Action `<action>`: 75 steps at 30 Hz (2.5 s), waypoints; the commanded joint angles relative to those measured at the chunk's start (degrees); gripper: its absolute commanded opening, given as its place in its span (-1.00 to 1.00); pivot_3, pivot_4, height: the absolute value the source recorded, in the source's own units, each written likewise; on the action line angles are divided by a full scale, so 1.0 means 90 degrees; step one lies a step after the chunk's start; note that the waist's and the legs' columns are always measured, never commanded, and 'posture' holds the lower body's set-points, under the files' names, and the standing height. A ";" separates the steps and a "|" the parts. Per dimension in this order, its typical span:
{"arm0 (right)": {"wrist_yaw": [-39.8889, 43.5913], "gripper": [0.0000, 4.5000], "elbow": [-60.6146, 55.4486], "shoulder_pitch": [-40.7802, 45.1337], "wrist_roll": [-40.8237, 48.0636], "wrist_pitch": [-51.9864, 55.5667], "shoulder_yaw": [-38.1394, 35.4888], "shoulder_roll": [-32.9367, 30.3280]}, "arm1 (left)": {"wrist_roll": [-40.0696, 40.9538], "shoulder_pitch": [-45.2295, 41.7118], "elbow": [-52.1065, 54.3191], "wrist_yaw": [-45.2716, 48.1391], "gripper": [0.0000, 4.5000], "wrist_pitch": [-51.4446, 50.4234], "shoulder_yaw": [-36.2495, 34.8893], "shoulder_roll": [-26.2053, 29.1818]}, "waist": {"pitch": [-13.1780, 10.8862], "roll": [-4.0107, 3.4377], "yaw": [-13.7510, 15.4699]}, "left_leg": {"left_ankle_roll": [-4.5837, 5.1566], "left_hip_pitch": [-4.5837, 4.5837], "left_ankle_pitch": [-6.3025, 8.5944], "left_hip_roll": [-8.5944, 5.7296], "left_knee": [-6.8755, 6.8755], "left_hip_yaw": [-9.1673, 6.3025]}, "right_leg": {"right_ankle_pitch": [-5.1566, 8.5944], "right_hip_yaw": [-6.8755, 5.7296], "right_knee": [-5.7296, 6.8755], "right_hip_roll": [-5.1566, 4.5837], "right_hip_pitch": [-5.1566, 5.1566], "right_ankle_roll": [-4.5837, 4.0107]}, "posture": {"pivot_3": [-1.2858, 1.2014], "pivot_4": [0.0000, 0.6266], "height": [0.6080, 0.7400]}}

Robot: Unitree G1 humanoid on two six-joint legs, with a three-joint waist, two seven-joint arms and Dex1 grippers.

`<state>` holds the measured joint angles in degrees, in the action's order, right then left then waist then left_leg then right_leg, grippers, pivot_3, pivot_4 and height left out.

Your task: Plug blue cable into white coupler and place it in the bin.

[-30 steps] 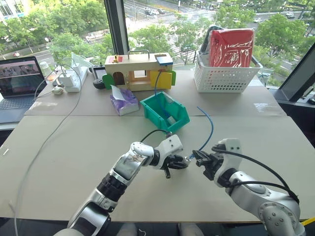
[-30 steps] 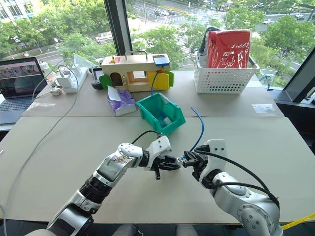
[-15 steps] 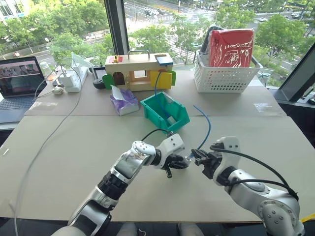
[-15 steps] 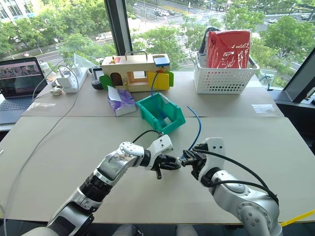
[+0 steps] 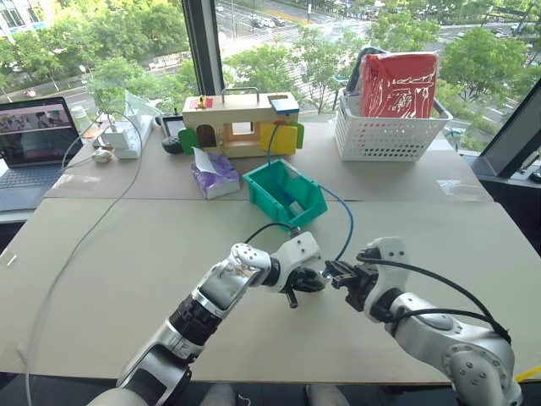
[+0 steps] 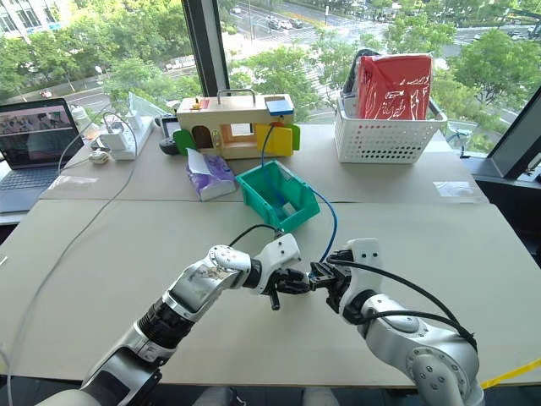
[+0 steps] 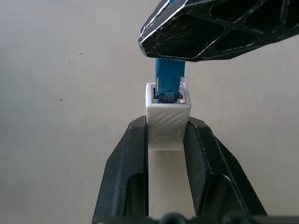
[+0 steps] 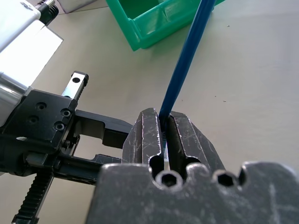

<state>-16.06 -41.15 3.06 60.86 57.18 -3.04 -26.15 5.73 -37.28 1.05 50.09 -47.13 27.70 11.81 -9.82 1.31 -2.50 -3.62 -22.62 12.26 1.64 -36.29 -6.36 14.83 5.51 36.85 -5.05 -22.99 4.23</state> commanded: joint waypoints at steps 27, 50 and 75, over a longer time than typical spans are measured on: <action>0.1549 -1.00 0.1828 0.3121 0.0364 -0.0002 -0.0671 -0.1176 | 0.0667 0.0608 -0.0205 0.1193 0.62 0.2087 -0.1049 0.1785 | -0.0001 -0.0007 -0.0107 | 0.0000 -0.0006 0.0000 0.0006 0.0007 0.0001 | -0.0008 0.0003 -0.0001 0.0008 -0.0015 -0.0016 | 0.03 -0.52 1.00; 0.6519 0.13 0.8969 0.7360 -0.4815 -0.4010 0.1553 0.0507 | 0.0974 0.3329 0.1863 -0.0714 0.64 0.1764 -0.2921 0.2357 | -0.0026 -0.0027 -0.0183 | -0.0004 -0.0019 -0.0003 0.0011 0.0026 0.0003 | -0.0013 -0.0006 0.0012 0.0004 -0.0051 -0.0026 | 0.03 -0.52 1.00; 0.6149 0.97 0.5721 0.2965 -0.4185 -0.4326 -0.1483 -0.0706 | 0.1890 0.2327 0.0386 -0.1781 0.64 0.2958 -0.4675 0.1539 | -0.0029 -0.0025 -0.0186 | -0.0015 -0.0016 -0.0009 0.0005 0.0007 0.0007 | -0.0016 -0.0006 0.0015 -0.0004 -0.0035 -0.0024 | 0.03 -0.52 1.00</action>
<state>42.18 13.80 31.57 23.69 21.72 -14.69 -34.15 20.97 -15.77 4.00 33.47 -21.55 -13.05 25.36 -10.08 1.08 -4.17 -3.75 -22.68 12.18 1.69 -36.23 -6.29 14.69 5.46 36.99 -5.08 -23.22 4.02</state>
